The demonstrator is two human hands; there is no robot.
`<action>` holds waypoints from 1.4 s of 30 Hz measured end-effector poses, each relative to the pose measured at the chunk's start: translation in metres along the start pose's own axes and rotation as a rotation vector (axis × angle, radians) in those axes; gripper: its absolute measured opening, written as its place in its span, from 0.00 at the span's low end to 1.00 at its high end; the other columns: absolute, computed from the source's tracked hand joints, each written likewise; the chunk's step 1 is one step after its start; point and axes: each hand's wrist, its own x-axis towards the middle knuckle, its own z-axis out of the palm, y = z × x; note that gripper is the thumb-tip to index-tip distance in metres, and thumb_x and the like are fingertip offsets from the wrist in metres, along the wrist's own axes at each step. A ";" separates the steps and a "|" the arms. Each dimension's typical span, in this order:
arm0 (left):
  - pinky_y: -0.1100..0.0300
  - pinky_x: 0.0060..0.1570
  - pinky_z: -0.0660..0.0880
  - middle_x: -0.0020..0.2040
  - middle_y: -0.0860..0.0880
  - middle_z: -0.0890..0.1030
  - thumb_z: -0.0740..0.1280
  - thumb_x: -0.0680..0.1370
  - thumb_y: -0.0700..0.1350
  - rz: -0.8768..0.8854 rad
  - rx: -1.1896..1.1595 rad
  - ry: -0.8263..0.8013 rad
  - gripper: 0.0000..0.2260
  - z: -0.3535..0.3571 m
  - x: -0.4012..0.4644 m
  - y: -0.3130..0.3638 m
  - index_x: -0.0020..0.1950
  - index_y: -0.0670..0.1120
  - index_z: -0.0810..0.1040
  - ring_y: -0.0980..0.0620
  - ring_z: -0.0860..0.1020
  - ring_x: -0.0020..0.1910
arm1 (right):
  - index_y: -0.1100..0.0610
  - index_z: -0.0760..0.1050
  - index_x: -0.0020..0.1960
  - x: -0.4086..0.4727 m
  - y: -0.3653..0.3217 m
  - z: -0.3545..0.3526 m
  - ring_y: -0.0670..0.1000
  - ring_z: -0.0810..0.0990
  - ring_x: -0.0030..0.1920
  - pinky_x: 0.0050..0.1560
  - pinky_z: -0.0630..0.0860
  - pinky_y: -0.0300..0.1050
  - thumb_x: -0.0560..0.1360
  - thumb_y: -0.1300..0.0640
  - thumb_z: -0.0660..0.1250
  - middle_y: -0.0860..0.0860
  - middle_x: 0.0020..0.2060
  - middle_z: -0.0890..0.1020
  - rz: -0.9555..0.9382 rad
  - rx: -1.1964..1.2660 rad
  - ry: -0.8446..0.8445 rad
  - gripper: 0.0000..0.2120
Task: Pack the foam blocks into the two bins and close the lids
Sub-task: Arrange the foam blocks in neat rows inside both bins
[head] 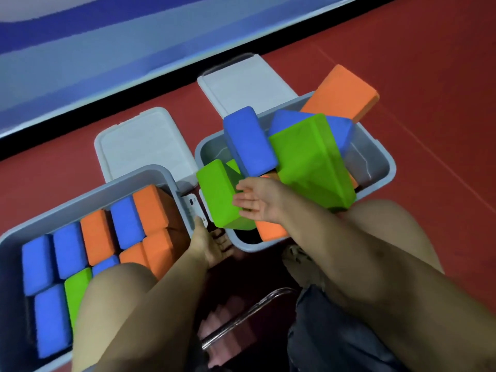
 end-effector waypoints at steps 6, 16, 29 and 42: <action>0.55 0.53 0.71 0.42 0.47 0.76 0.47 0.73 0.74 -0.024 0.023 0.040 0.34 -0.004 0.007 -0.005 0.46 0.45 0.73 0.48 0.75 0.44 | 0.55 0.69 0.43 -0.003 -0.001 -0.003 0.54 0.73 0.66 0.62 0.69 0.50 0.80 0.57 0.55 0.58 0.67 0.73 -0.008 0.015 0.046 0.09; 0.50 0.53 0.72 0.45 0.45 0.77 0.43 0.74 0.72 -0.051 0.076 0.033 0.37 -0.014 -0.019 0.007 0.49 0.42 0.75 0.46 0.76 0.49 | 0.56 0.70 0.44 -0.005 0.007 -0.001 0.53 0.75 0.65 0.60 0.70 0.50 0.80 0.58 0.56 0.56 0.65 0.74 0.005 -0.012 0.075 0.08; 0.52 0.48 0.70 0.46 0.47 0.75 0.51 0.80 0.61 0.368 0.199 -0.038 0.21 -0.011 -0.072 0.064 0.50 0.47 0.73 0.49 0.74 0.46 | 0.57 0.69 0.65 -0.008 -0.001 0.011 0.54 0.74 0.65 0.62 0.70 0.51 0.81 0.56 0.56 0.57 0.66 0.73 -0.090 -0.023 0.082 0.14; 0.57 0.45 0.73 0.44 0.45 0.78 0.51 0.82 0.60 0.380 0.164 -0.016 0.25 0.015 -0.124 0.058 0.62 0.41 0.73 0.50 0.76 0.42 | 0.56 0.68 0.68 -0.063 -0.024 0.002 0.54 0.73 0.64 0.62 0.69 0.54 0.81 0.55 0.57 0.56 0.66 0.72 -0.099 -0.375 0.123 0.16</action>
